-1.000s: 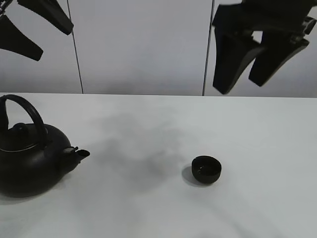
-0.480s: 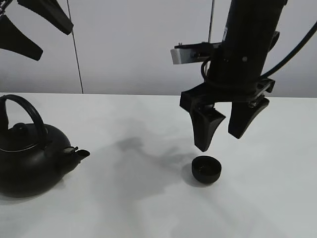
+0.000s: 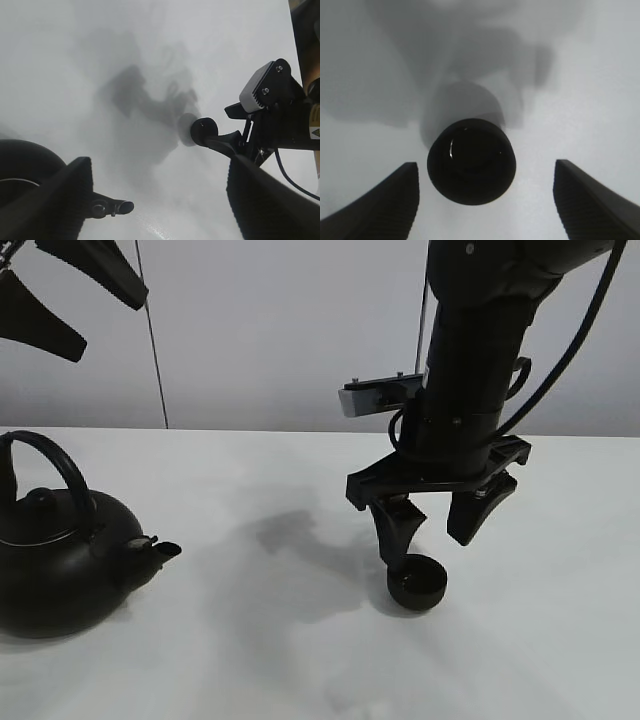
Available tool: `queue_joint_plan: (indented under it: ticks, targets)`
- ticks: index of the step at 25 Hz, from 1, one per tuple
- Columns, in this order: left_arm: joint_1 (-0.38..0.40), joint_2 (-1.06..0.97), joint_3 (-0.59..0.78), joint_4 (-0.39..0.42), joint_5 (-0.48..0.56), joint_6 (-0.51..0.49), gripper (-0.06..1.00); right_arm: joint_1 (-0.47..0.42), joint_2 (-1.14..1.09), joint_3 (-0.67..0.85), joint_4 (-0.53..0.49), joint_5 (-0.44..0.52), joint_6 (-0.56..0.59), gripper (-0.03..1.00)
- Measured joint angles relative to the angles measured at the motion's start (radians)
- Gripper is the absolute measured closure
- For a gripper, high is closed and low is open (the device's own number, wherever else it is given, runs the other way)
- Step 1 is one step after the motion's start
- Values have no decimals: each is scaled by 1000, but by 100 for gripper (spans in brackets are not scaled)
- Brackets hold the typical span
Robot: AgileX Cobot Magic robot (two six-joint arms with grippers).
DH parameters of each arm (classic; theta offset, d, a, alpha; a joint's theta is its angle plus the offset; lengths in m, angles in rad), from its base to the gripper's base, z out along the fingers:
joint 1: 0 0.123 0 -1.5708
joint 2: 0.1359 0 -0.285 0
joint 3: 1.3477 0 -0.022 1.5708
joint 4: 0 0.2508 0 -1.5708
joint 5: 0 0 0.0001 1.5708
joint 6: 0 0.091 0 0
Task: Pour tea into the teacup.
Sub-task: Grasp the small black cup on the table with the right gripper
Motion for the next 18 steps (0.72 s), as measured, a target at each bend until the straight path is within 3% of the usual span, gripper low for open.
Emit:
queue_joint_plan:
  ticks: [18]
  targets:
    - [0,0,0,0,0,0,40,0,78,0,38,-48,39,45]
